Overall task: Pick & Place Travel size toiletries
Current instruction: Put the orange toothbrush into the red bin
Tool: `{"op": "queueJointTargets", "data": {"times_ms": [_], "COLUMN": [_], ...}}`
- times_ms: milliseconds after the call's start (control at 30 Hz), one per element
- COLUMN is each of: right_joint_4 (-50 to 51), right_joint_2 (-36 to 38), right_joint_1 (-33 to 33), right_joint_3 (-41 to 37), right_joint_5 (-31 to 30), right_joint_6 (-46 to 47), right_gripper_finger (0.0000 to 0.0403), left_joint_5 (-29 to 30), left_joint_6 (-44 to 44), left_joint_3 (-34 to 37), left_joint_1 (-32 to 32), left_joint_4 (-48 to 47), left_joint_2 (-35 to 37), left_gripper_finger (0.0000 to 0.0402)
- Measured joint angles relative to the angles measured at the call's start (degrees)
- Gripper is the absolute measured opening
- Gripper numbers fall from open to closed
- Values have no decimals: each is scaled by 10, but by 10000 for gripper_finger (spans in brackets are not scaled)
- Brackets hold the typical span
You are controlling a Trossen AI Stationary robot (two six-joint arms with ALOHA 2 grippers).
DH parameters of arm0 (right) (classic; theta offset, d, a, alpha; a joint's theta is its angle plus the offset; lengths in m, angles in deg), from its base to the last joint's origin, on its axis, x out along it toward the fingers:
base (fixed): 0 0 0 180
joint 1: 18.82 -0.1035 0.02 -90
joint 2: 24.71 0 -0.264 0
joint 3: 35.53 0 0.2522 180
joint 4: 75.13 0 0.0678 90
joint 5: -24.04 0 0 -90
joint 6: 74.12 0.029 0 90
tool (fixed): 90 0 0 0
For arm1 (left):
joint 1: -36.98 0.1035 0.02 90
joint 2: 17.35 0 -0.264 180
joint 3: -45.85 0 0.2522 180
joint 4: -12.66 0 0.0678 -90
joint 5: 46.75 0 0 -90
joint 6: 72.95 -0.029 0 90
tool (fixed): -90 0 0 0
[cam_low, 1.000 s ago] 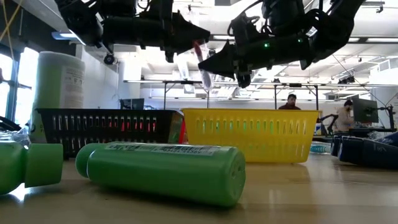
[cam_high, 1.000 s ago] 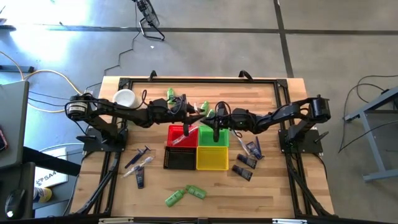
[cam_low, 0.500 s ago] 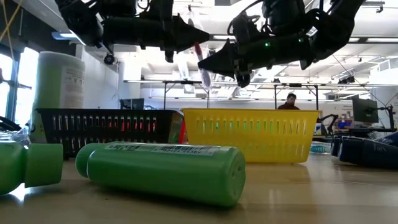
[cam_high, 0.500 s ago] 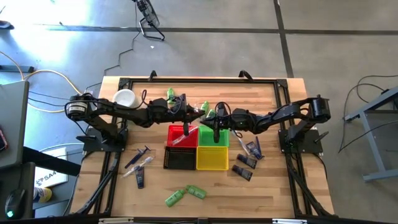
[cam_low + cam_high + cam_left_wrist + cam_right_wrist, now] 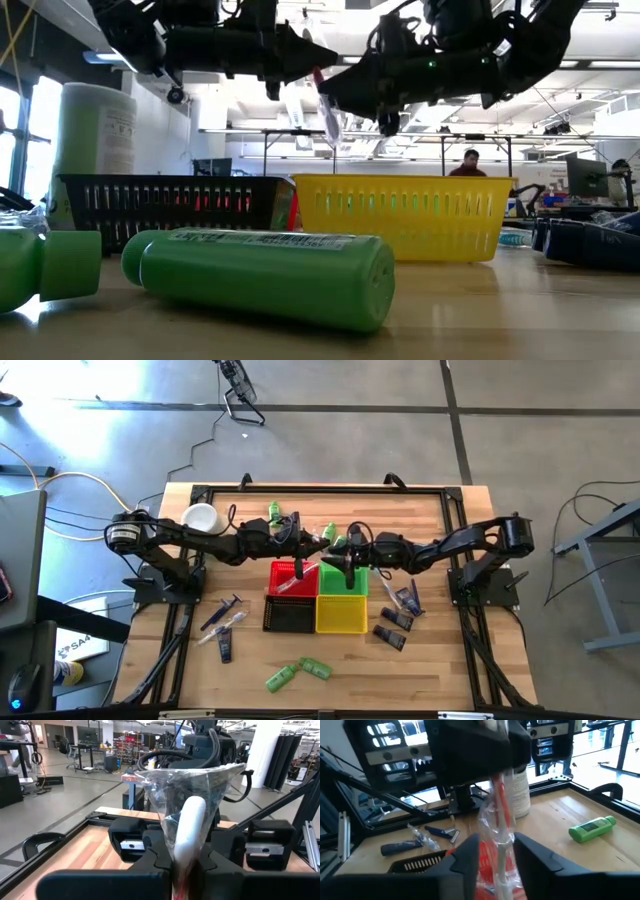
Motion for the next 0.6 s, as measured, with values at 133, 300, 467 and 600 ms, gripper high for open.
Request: {"op": "queueJointTargets", "data": {"times_ms": [133,300,467,600], "right_joint_4": [68,191,325,390], "right_joint_2": [36,111,201,250], "right_joint_1": [5,4,4,4], "right_joint_3": [0,0,0,0], "right_joint_5": [7,25,10,-28], "right_joint_6": [23,5,-19,-23], "right_gripper_finger": [194,265,289,284], "left_joint_5": [0,2,-1,-3], "left_joint_6": [0,0,-12,-11], "left_joint_3": [0,0,0,0], "left_joint_1": [0,0,0,0], "left_joint_4": [0,-15,-96,-208], "left_joint_2": [0,13,58,110], "left_gripper_finger": [13,13,13,13]}}
